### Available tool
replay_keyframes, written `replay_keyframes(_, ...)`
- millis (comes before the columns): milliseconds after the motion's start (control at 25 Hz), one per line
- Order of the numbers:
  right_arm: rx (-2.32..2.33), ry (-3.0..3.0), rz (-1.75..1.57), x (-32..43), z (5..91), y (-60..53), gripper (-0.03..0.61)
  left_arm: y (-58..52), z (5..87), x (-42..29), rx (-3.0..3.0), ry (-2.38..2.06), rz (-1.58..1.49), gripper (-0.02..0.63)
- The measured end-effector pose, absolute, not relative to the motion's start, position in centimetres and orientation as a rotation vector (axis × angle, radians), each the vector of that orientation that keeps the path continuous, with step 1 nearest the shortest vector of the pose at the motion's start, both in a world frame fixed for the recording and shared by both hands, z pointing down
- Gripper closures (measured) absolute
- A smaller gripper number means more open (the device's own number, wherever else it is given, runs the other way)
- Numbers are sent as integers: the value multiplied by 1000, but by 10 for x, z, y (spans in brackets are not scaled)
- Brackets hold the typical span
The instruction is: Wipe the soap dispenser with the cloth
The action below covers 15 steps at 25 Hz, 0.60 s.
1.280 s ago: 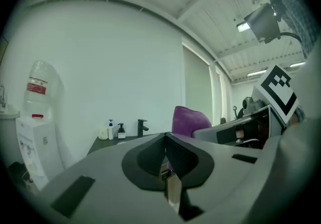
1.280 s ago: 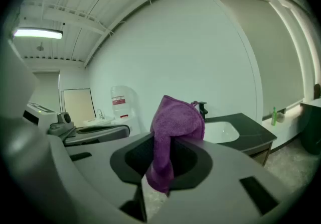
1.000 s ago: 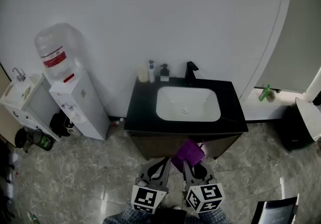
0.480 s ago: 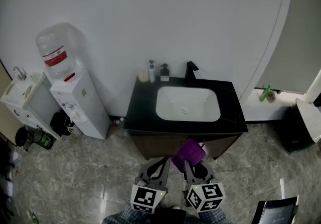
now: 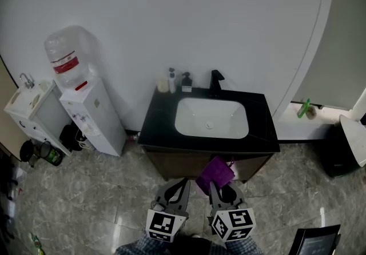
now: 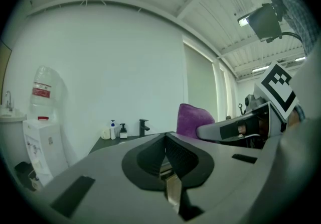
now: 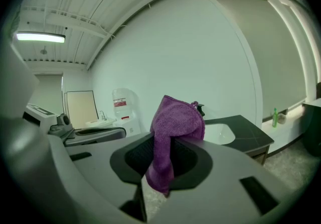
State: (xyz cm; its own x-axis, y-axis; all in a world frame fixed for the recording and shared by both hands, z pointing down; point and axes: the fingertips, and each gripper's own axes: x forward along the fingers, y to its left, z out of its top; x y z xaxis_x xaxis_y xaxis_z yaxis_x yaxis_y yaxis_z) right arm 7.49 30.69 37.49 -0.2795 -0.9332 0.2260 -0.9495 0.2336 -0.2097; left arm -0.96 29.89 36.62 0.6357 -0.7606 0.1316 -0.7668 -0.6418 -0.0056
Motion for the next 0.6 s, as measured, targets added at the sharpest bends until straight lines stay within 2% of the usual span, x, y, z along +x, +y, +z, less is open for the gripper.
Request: replay_keyframes(600,1894,-2425,480,124,383,305,500,291,364,30,2829,-1322,182,612)
